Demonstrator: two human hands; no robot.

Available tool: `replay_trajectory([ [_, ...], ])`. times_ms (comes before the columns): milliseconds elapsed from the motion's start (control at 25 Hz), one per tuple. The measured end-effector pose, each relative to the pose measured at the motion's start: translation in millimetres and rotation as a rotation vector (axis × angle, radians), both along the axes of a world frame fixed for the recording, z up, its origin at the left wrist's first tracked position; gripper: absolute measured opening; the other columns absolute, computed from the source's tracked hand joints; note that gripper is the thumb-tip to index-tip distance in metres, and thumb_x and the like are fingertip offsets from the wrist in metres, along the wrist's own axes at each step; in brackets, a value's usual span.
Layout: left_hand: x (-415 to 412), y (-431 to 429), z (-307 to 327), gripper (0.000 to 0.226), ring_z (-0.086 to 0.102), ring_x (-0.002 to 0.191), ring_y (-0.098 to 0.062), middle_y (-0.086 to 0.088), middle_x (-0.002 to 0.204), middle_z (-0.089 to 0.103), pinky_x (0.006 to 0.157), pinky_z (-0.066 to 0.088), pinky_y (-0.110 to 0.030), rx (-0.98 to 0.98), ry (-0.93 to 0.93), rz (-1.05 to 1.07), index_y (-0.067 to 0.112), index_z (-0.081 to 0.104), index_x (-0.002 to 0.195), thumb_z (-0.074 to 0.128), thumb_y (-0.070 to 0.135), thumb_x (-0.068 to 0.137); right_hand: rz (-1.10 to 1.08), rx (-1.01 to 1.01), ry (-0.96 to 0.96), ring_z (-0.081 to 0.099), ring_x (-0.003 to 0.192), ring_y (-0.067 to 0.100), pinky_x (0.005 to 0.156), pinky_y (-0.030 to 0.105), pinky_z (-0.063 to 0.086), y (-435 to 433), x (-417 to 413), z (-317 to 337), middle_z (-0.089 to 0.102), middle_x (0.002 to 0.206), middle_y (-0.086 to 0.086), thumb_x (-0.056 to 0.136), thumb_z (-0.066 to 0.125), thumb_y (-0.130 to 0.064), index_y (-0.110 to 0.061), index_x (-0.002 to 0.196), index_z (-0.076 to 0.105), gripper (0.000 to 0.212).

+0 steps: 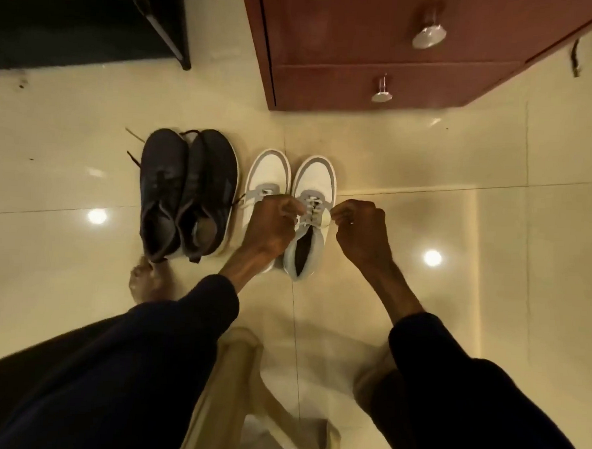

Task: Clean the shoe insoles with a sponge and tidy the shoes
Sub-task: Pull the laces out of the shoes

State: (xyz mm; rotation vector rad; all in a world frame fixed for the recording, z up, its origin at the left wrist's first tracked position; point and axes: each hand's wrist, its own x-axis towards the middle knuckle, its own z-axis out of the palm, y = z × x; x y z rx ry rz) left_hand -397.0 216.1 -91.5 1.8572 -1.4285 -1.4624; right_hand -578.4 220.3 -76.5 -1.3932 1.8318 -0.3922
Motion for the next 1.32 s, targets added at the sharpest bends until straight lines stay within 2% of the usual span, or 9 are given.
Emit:
replay_trajectory([
  [120,-14.6,14.9,-48.8,0.013,0.064,0.103,-0.014,0.003,0.110,0.068,0.091,0.054,-0.032,-0.004,-0.071,-0.094,0.023,0.063,0.104,0.065,0.013,0.096,0.026,0.086,-0.016,0.066,0.110,0.023,0.085,0.009,0.041,14.7,1.8,-46.5,0.071,0.121,0.012,0.082,0.061,0.018,-0.001,0.119,0.070,0.043],
  [240,-18.6,33.6,-75.0,0.010,0.056,0.106,-0.017,0.001,0.113,0.058,0.091,0.044,-0.023,-0.087,-0.171,-0.098,0.022,0.056,0.107,0.059,0.018,0.099,0.057,0.090,-0.023,0.062,0.120,0.025,0.098,0.021,0.046,33.8,7.1,-77.6,0.066,0.131,0.011,0.089,0.064,0.009,-0.004,0.129,0.065,0.042],
  [400,-24.9,51.0,-84.1,0.007,0.058,0.102,-0.024,-0.010,0.108,0.064,0.083,0.038,-0.026,-0.257,-0.327,-0.109,0.010,0.063,0.103,0.060,0.009,0.097,-0.015,-0.036,0.083,0.067,0.097,0.025,0.082,0.041,0.058,63.7,19.9,-95.7,0.071,0.106,0.008,0.094,0.065,-0.005,-0.009,0.106,0.073,0.015],
  [640,-21.5,70.7,-81.1,0.008,0.061,0.094,-0.027,-0.013,0.100,0.064,0.071,0.035,-0.025,-0.198,-0.459,-0.212,0.006,0.062,0.099,0.060,0.001,0.093,-0.019,0.017,0.198,0.064,0.086,0.024,0.069,0.041,0.056,86.6,12.8,-91.1,0.069,0.090,0.003,0.094,0.061,-0.017,-0.011,0.089,0.070,0.011],
  [800,-10.4,78.8,-65.1,0.009,0.059,0.089,-0.017,-0.005,0.093,0.064,0.068,0.034,-0.020,-0.121,-0.360,-0.244,0.005,0.065,0.096,0.056,0.007,0.097,-0.014,0.002,0.058,0.067,0.080,0.019,0.075,0.037,0.057,96.4,1.0,-74.9,0.073,0.087,0.000,0.088,0.066,-0.012,-0.010,0.090,0.071,0.006],
  [920,-0.3,64.1,-56.1,0.020,0.060,0.074,-0.014,0.004,0.078,0.064,0.061,0.039,-0.022,0.002,-0.227,-0.279,0.012,0.067,0.083,0.060,0.021,0.100,0.010,0.043,-0.001,0.062,0.067,0.000,0.064,0.010,0.046,85.1,-12.9,-60.9,0.068,0.074,-0.008,0.087,0.065,-0.005,-0.006,0.089,0.074,0.009],
  [1000,8.3,51.9,-54.4,0.026,0.062,0.075,-0.017,0.002,0.076,0.066,0.069,0.047,-0.029,0.143,-0.080,-0.286,0.019,0.068,0.079,0.056,0.019,0.102,0.062,0.093,0.013,0.057,0.062,-0.004,0.057,0.005,0.037,74.6,-16.9,-55.8,0.063,0.071,-0.011,0.088,0.066,-0.006,-0.007,0.089,0.076,0.010],
  [1160,14.0,40.7,-47.9,0.030,0.061,0.071,-0.012,-0.004,0.088,0.074,0.075,0.049,-0.030,0.175,0.046,-0.234,0.023,0.073,0.081,0.056,0.026,0.105,0.142,0.246,0.133,0.064,0.082,0.017,0.069,0.027,0.047,60.5,-29.0,-60.1,0.067,0.089,0.002,0.093,0.071,-0.031,-0.010,0.091,0.077,0.022],
  [1320,9.4,42.9,-48.7,0.022,0.069,0.082,-0.012,0.003,0.079,0.074,0.081,0.052,-0.026,0.059,0.127,-0.110,0.015,0.077,0.083,0.067,0.027,0.099,0.084,0.199,0.044,0.057,0.061,0.008,0.062,0.025,0.043,62.0,-31.2,-47.8,0.060,0.064,-0.006,0.097,0.066,-0.038,-0.010,0.079,0.077,0.036],
])
